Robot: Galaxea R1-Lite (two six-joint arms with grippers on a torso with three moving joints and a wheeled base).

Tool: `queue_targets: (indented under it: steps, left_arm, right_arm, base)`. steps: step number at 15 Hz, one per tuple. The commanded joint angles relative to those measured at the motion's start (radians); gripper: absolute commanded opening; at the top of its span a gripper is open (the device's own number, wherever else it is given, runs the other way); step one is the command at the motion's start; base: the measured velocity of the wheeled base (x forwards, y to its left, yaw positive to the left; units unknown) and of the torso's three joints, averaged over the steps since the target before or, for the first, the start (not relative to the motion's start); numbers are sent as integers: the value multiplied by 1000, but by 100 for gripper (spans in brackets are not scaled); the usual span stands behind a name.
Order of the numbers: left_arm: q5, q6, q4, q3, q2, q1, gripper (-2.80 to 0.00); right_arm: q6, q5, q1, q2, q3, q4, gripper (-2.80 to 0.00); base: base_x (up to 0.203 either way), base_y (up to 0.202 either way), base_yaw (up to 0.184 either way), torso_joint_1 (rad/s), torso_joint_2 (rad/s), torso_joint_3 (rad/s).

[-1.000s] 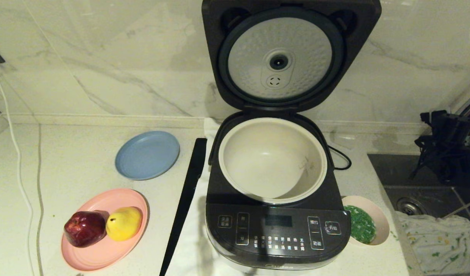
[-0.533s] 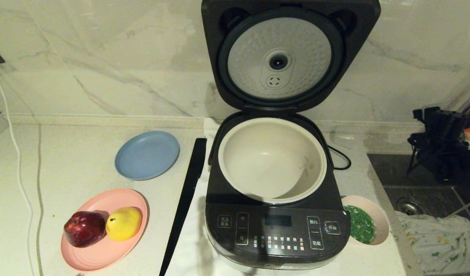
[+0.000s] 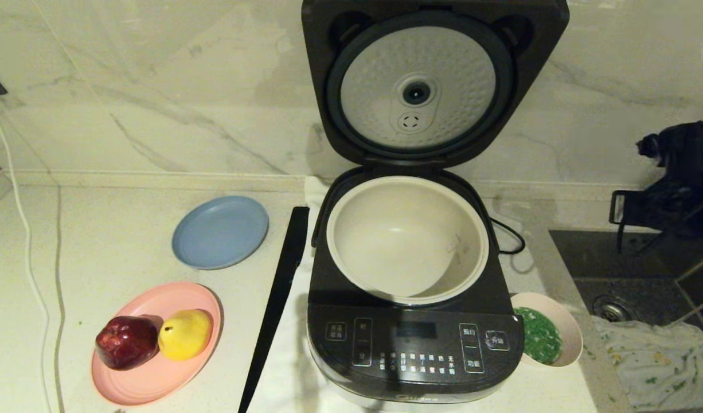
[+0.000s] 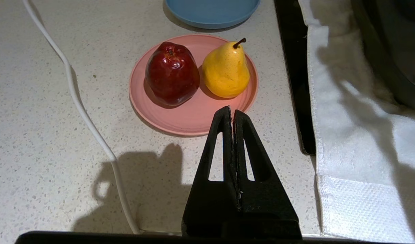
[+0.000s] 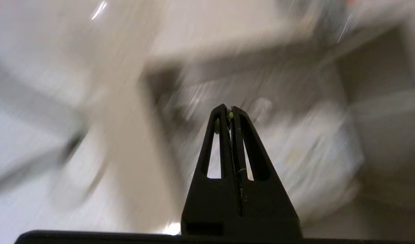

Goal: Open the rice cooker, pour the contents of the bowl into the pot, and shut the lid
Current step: Turn on the tap, then fill a bowl with water from the tap

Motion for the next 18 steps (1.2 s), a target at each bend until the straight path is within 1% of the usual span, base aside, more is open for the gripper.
queue_targets:
  steps: [1, 2, 4, 5, 7, 10, 11, 13, 14, 18]
  left_arm:
    - [1, 1, 0, 0, -1, 0, -280]
    - [1, 1, 0, 0, -1, 0, -280]
    - [1, 0, 0, 0, -1, 0, -280]
    - [-1, 1, 0, 0, -2, 0, -280]
    - [1, 0, 0, 0, -1, 0, -280]
    - [-1, 0, 0, 0, -1, 0, -280]
    - [-1, 0, 0, 0, -1, 0, -280]
    - [0, 0, 0, 0, -1, 0, -280]
    - [1, 0, 0, 0, -1, 0, -280]
    - [0, 1, 0, 0, -1, 0, -280]
  right_arm:
    - [119, 106, 21, -216, 17, 341, -280]
    - [154, 150, 38, -276, 41, 412, -280]
    - [266, 234, 106, -364, 111, 570, -280]
    - [306, 262, 135, -392, 147, 593, -280]
    - [351, 310, 172, -421, 236, 601, -280]
    - [390, 343, 201, -434, 343, 586, -280]
    - [403, 349, 210, -431, 382, 550, -280]
    - [420, 352, 224, -412, 473, 435, -280]
    - [421, 354, 226, -406, 500, 388, 0]
    - [422, 354, 227, -358, 544, 318, 0]
  base:
    - [0, 0, 0, 0, 0, 0]
    - [0, 0, 0, 0, 0, 0]
    - [0, 0, 0, 0, 0, 0]
    - [0, 0, 0, 0, 0, 0]
    - [0, 0, 0, 0, 0, 0]
    - [0, 0, 0, 0, 0, 0]
    - [0, 0, 0, 0, 0, 0]
    - [0, 0, 0, 0, 0, 0]
    - [0, 0, 0, 0, 0, 0]
    - [0, 0, 0, 0, 0, 0]
